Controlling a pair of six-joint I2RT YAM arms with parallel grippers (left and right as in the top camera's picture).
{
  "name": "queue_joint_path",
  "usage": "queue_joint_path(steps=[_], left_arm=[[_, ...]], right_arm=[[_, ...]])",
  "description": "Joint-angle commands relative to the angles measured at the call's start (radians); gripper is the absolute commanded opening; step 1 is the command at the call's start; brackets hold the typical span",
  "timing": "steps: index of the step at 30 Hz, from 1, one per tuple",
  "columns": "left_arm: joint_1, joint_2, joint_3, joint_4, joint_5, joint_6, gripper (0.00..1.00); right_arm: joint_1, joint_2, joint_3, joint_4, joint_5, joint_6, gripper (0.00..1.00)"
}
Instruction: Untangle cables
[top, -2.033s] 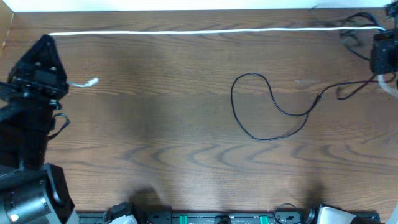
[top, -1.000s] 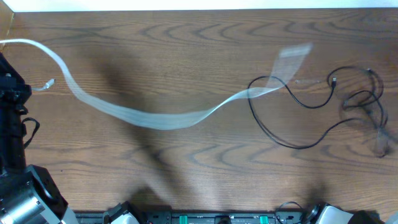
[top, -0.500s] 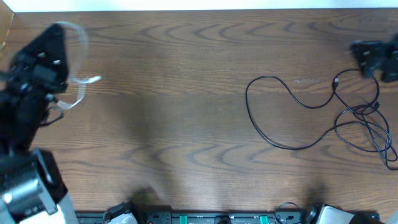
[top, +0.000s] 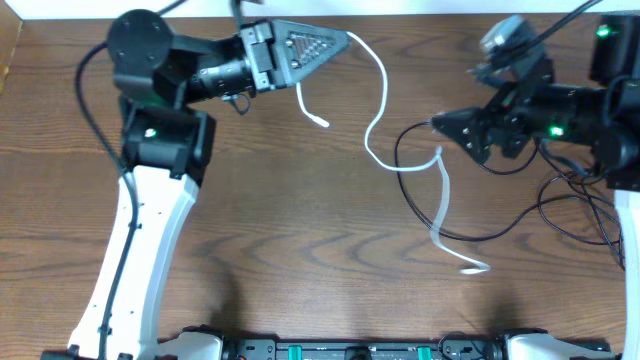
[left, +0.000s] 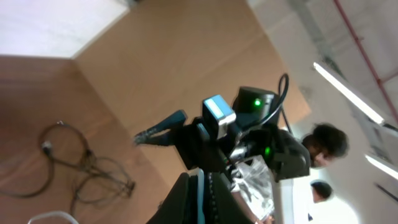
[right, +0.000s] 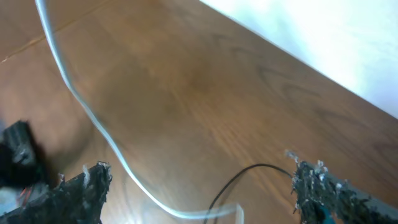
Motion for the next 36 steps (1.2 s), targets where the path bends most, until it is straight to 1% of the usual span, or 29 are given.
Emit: queue_joint_path(steps=[1, 4, 7, 9, 11, 12, 15, 17, 19, 23, 24, 25, 26, 28, 31, 32, 33, 34, 36], left_arm=[[-0.026, 0.007, 0.022, 0.073, 0.068, -0.136, 0.08], [-0.028, 0.008, 0.023, 0.074, 0.082, -0.132, 0.08], [-0.028, 0.012, 0.023, 0.074, 0.119, -0.105, 0.08], [-0.025, 0.019, 0.023, 0.074, 0.142, -0.071, 0.08], [-0.02, 0.029, 0.023, 0.074, 0.152, -0.062, 0.08], [-0.021, 0.039, 0.023, 0.074, 0.151, -0.061, 0.08], [-0.034, 0.06, 0.023, 0.074, 0.137, -0.061, 0.08], [-0.048, 0.064, 0.023, 0.075, 0.125, -0.061, 0.08], [-0.052, 0.064, 0.023, 0.098, 0.119, -0.059, 0.08], [-0.053, 0.064, 0.023, 0.104, 0.109, -0.063, 0.08], [-0.055, 0.064, 0.023, 0.104, 0.106, -0.063, 0.08], [-0.056, 0.064, 0.023, 0.104, 0.103, -0.062, 0.08], [-0.057, 0.064, 0.023, 0.104, 0.103, -0.062, 0.08], [-0.057, 0.064, 0.023, 0.104, 0.103, -0.062, 0.08], [-0.056, 0.064, 0.023, 0.105, 0.107, -0.062, 0.09], [-0.056, 0.064, 0.023, 0.104, 0.108, -0.062, 0.11], [-0.056, 0.064, 0.023, 0.104, 0.108, -0.063, 0.4], [-0.056, 0.064, 0.023, 0.104, 0.109, -0.063, 0.54], [-0.054, 0.064, 0.023, 0.104, 0.132, -0.063, 0.57]], right_arm=[[0.085, 0.01, 0.015, 0.0, -0.014, -0.008, 0.88], [0.18, 0.029, 0.015, 0.039, -0.013, -0.008, 0.9], [0.207, 0.033, 0.015, 0.097, -0.013, 0.019, 0.9], [0.214, 0.033, 0.015, 0.133, -0.013, 0.041, 0.93], [0.214, 0.033, 0.015, 0.146, -0.013, 0.055, 0.93], [0.214, 0.033, 0.015, 0.146, -0.016, 0.058, 0.89], [0.217, 0.034, 0.015, 0.146, -0.021, 0.068, 0.66], [0.229, 0.037, 0.015, 0.154, -0.021, 0.068, 0.65], [0.237, 0.037, 0.015, 0.164, -0.021, 0.068, 0.61], [0.24, 0.037, 0.015, 0.176, -0.021, 0.068, 0.6], [0.241, 0.037, 0.015, 0.179, -0.021, 0.068, 0.44], [0.242, 0.037, 0.015, 0.18, -0.021, 0.068, 0.25], [0.246, 0.037, 0.015, 0.18, -0.02, 0.068, 0.01], [0.246, 0.037, 0.015, 0.18, 0.014, 0.068, 0.01], [0.244, 0.037, 0.015, 0.181, 0.135, 0.068, 0.01], [0.242, 0.037, 0.015, 0.181, 0.18, 0.067, 0.01], [0.24, 0.037, 0.015, 0.184, 0.238, 0.067, 0.01], [0.236, 0.037, 0.015, 0.187, 0.303, 0.067, 0.01], [0.214, 0.037, 0.015, 0.198, 0.457, 0.066, 0.01]])
